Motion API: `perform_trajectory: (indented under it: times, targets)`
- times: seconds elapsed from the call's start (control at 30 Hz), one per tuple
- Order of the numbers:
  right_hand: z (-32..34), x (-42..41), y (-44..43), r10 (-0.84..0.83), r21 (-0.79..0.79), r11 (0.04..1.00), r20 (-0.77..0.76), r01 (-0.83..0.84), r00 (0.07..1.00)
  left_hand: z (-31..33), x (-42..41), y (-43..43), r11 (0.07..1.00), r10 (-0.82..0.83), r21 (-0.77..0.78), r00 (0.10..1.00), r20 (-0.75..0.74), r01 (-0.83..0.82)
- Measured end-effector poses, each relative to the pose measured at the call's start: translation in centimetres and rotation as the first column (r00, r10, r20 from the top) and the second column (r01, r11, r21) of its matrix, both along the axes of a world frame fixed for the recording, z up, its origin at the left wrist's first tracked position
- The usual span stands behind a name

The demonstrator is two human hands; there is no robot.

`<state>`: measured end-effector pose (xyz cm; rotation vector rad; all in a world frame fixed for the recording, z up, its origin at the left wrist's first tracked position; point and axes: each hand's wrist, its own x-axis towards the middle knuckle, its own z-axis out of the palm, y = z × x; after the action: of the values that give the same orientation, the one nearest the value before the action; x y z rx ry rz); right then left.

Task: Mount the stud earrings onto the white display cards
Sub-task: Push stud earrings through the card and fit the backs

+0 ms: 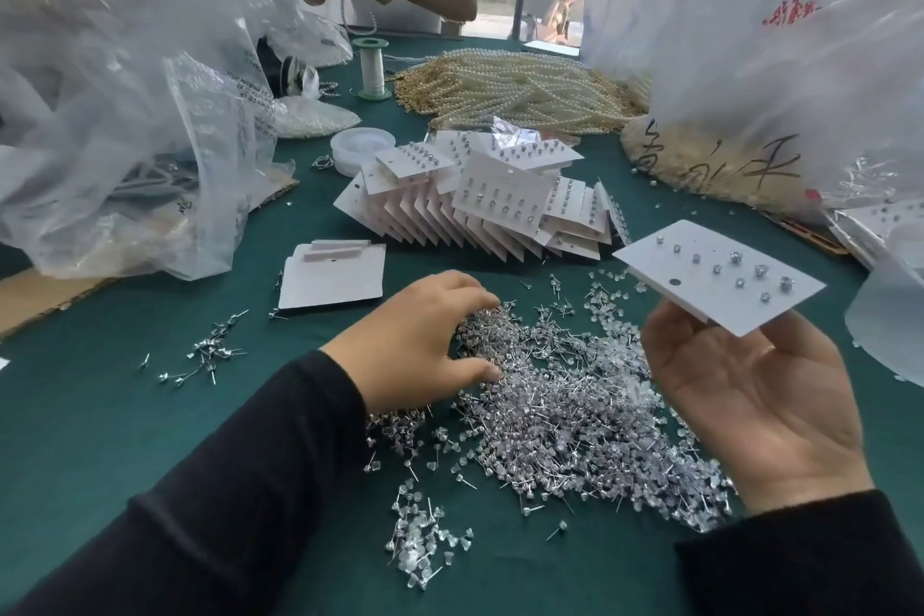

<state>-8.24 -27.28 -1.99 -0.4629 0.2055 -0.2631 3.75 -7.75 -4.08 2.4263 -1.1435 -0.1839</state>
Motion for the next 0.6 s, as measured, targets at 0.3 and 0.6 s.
perform_trajectory:
  times: [0.3,0.6]
  targets:
    - [-0.1,0.0,0.1,-0.006,-0.022,1.000,-0.023,0.006,1.000,-1.1,0.0,-0.3,1.000,0.009,-0.024,0.993,0.120,-0.006]
    - [-0.2,0.0,-0.1,-0.019,-0.037,0.999,-0.039,0.017,0.999,-0.2,0.6,1.1,0.904,0.166,-0.382,0.982,-0.095,-0.190]
